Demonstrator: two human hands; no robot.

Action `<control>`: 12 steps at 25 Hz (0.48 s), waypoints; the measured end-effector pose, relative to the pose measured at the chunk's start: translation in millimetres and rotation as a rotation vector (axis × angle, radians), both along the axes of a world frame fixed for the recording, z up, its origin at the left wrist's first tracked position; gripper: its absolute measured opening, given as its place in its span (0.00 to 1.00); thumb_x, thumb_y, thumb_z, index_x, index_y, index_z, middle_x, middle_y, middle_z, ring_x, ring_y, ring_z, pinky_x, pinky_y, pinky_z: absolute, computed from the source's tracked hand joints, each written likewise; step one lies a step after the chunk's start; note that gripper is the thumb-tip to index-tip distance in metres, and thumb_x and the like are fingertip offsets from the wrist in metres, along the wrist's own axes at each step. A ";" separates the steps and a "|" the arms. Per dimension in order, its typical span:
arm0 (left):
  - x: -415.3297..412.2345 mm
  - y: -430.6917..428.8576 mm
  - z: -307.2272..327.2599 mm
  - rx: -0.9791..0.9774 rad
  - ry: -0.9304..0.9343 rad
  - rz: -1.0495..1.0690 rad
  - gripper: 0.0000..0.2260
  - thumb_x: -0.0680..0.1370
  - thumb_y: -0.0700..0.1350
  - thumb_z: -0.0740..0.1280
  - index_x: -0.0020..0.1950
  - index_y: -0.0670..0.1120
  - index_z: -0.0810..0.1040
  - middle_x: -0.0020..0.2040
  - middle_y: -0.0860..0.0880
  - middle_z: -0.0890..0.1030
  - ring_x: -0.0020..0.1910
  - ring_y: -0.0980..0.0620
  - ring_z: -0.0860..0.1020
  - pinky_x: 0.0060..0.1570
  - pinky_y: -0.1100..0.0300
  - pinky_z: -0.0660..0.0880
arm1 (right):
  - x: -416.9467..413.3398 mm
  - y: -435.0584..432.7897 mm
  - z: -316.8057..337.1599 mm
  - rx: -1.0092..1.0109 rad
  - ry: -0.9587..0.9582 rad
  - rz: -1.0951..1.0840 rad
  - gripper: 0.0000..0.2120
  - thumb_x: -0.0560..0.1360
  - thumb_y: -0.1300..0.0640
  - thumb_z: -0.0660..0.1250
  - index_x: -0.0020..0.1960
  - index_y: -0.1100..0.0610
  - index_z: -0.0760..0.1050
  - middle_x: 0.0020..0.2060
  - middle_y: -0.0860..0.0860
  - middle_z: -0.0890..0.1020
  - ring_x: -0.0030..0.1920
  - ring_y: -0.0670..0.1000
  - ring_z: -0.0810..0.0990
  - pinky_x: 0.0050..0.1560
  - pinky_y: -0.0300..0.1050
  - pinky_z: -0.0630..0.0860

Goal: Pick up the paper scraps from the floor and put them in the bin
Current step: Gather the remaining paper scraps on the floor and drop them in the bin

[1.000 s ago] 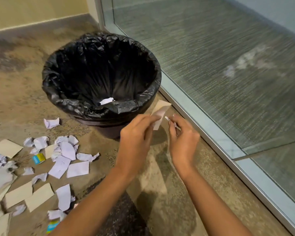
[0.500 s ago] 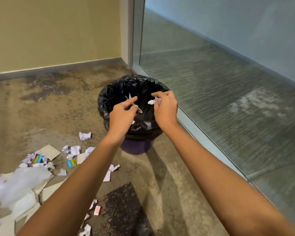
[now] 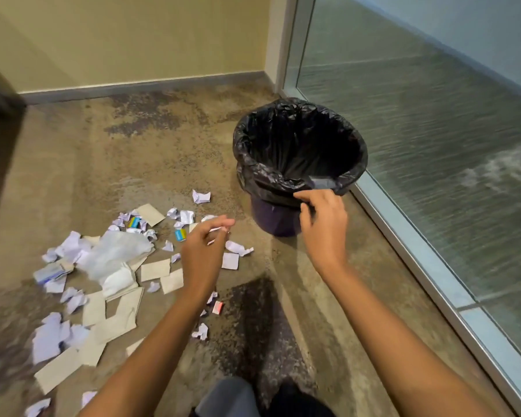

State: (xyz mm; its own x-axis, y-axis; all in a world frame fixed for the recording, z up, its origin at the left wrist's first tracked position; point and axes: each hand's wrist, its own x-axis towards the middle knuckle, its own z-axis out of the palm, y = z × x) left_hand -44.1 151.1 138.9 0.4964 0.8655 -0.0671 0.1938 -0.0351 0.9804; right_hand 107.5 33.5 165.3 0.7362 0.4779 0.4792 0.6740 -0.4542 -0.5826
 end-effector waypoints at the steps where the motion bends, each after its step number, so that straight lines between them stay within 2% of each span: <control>1: -20.1 -2.0 -12.2 -0.007 0.042 0.022 0.10 0.76 0.40 0.65 0.45 0.51 0.84 0.51 0.54 0.83 0.52 0.55 0.81 0.56 0.55 0.77 | -16.4 -4.3 -11.8 -0.015 0.012 0.020 0.12 0.73 0.69 0.65 0.52 0.58 0.80 0.46 0.53 0.79 0.48 0.54 0.74 0.50 0.34 0.63; 4: -75.5 -5.4 -46.5 -0.004 0.204 0.078 0.10 0.76 0.38 0.64 0.48 0.49 0.83 0.50 0.54 0.83 0.47 0.59 0.80 0.46 0.73 0.72 | -61.5 -11.2 -51.7 -0.114 0.077 0.082 0.11 0.72 0.69 0.65 0.51 0.59 0.81 0.45 0.54 0.80 0.48 0.56 0.75 0.47 0.34 0.62; 6: -110.0 -7.3 -70.4 0.003 0.305 0.081 0.10 0.75 0.37 0.64 0.49 0.49 0.83 0.49 0.55 0.82 0.44 0.62 0.78 0.40 0.79 0.68 | -87.4 -10.8 -76.5 -0.200 0.145 0.132 0.12 0.72 0.70 0.65 0.51 0.59 0.81 0.45 0.55 0.80 0.49 0.58 0.75 0.47 0.33 0.62; 8: -147.6 -9.9 -98.6 0.015 0.400 0.081 0.10 0.74 0.38 0.65 0.48 0.50 0.83 0.51 0.54 0.82 0.49 0.57 0.79 0.46 0.72 0.71 | -112.8 -6.7 -99.1 -0.291 0.230 0.218 0.12 0.73 0.70 0.65 0.53 0.59 0.80 0.47 0.54 0.79 0.50 0.56 0.75 0.49 0.28 0.62; 10: -183.5 -13.4 -126.8 0.030 0.520 0.099 0.11 0.72 0.36 0.66 0.49 0.49 0.83 0.55 0.50 0.81 0.57 0.51 0.77 0.56 0.59 0.71 | -134.5 -1.0 -121.6 -0.384 0.240 0.319 0.13 0.73 0.70 0.65 0.55 0.60 0.79 0.49 0.56 0.78 0.51 0.57 0.75 0.52 0.35 0.63; 12: -214.6 -18.8 -149.4 0.019 0.678 0.156 0.14 0.70 0.34 0.66 0.52 0.47 0.82 0.61 0.44 0.78 0.63 0.46 0.73 0.62 0.55 0.68 | -155.6 8.0 -144.6 -0.444 0.275 0.394 0.15 0.73 0.69 0.65 0.58 0.59 0.78 0.51 0.55 0.77 0.53 0.57 0.74 0.52 0.40 0.65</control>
